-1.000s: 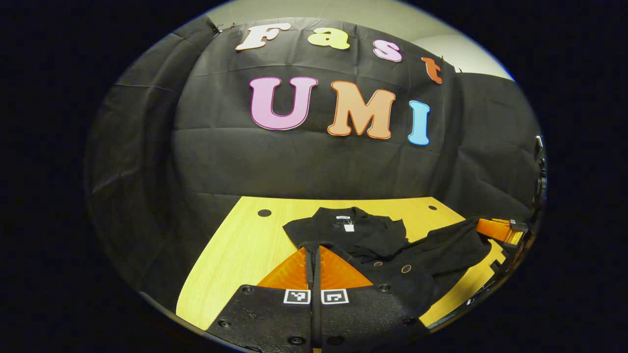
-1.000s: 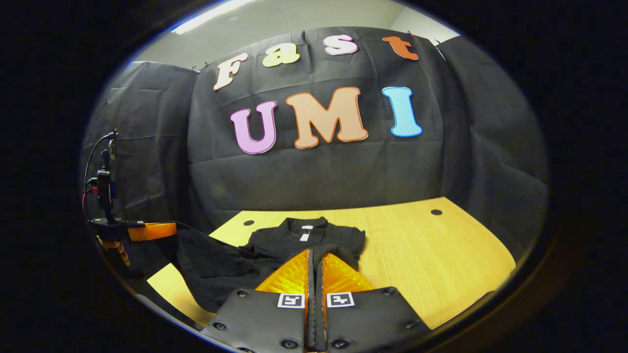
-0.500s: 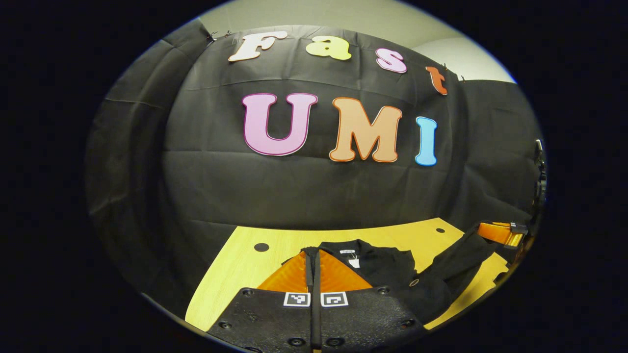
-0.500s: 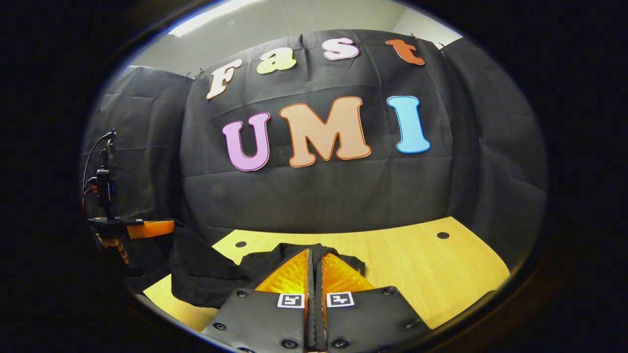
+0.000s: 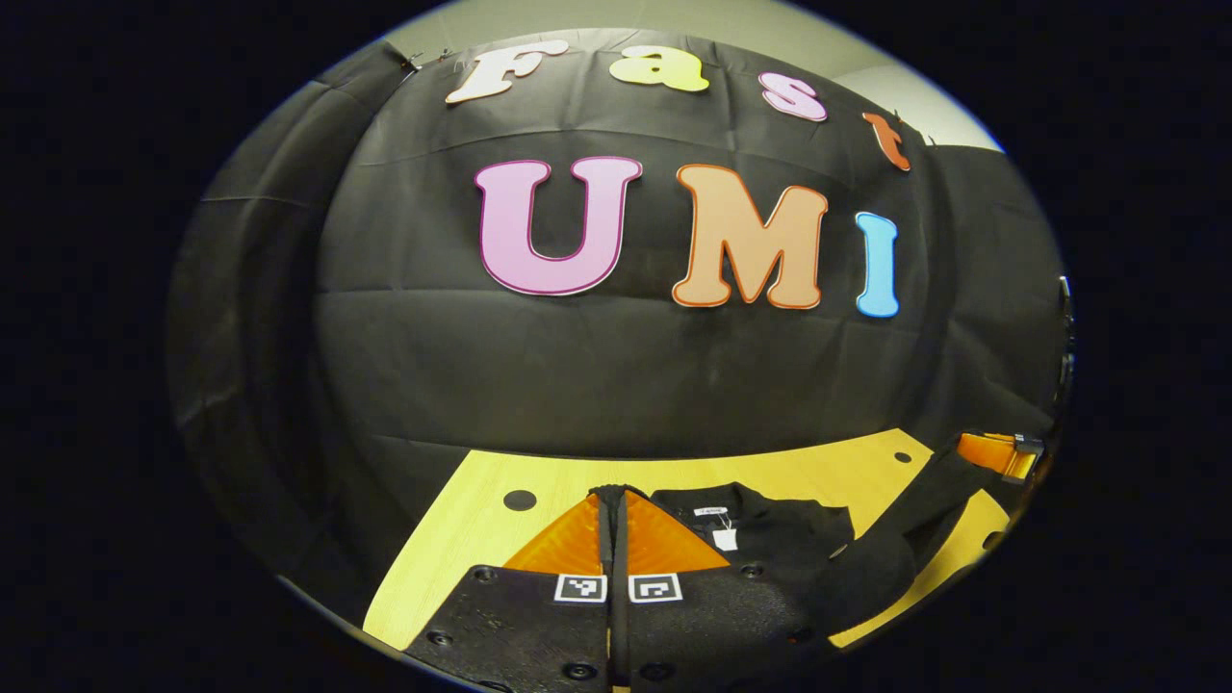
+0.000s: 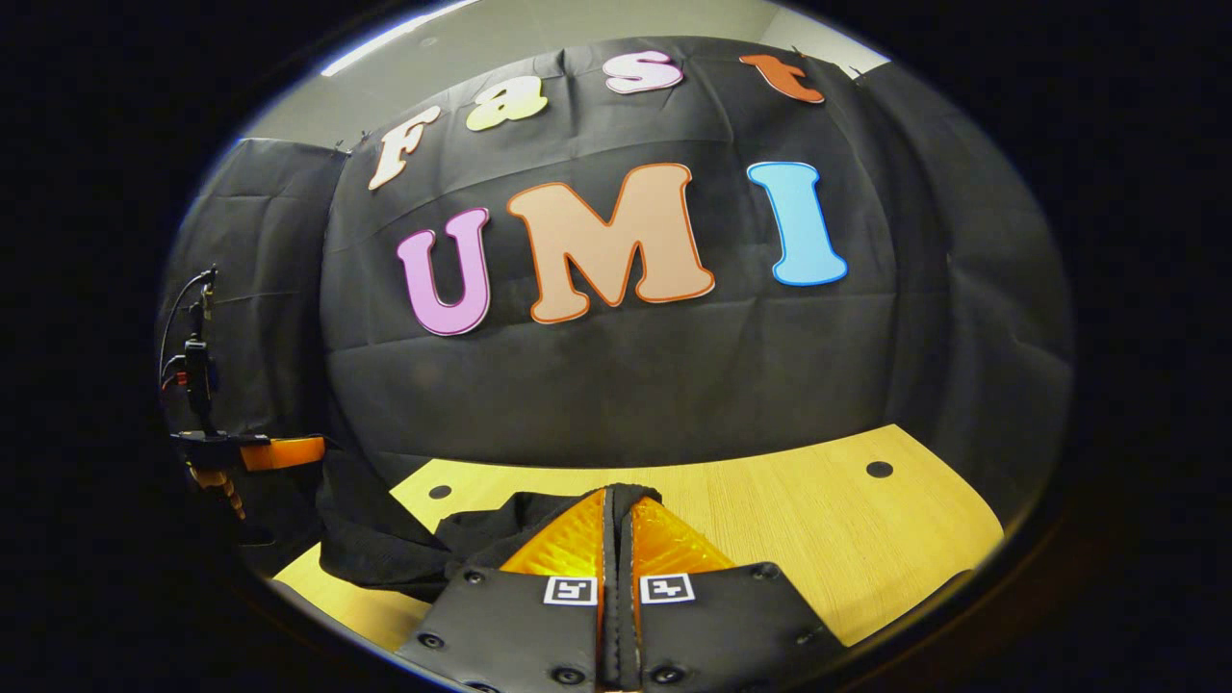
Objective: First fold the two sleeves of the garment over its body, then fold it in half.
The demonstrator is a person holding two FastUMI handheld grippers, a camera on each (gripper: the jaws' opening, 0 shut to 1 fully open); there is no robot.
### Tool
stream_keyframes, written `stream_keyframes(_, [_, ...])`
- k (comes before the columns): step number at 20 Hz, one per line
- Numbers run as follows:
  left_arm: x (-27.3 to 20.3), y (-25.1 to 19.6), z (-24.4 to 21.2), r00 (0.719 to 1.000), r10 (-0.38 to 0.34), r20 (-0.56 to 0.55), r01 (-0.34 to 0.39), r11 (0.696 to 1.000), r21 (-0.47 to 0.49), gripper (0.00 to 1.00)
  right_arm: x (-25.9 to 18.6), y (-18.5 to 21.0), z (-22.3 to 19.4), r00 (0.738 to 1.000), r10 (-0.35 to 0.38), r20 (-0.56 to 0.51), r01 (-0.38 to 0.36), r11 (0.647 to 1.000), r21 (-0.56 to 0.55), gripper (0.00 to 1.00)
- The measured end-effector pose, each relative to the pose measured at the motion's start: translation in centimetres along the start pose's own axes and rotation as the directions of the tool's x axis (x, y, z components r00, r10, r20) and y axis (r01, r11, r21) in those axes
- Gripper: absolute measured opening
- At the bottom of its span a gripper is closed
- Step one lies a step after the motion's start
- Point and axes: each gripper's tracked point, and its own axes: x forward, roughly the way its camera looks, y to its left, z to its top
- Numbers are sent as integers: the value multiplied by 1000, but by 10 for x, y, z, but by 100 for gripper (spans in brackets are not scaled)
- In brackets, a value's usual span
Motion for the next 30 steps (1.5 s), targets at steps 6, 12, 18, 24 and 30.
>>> stream_keyframes(6, [46,9,-14,998,53,-25,-52,997,55,0,49,-18,-5,999,-33,-20,32,999,-18,2])
stream_keyframes(12, [64,32,37,959,201,197,-225,968,110,95,53,-67,49,946,-262,192,271,962,-24,95])
stream_keyframes(18, [24,6,71,955,126,268,-156,983,96,93,-7,-65,62,931,-271,243,293,954,-60,97])
stream_keyframes(24, [-40,13,101,931,112,348,-153,984,92,93,-71,-36,74,920,-257,296,286,957,-56,94])
stream_keyframes(30, [-112,14,124,902,81,425,-140,984,108,93,-132,1,70,917,-237,322,271,961,-62,94])
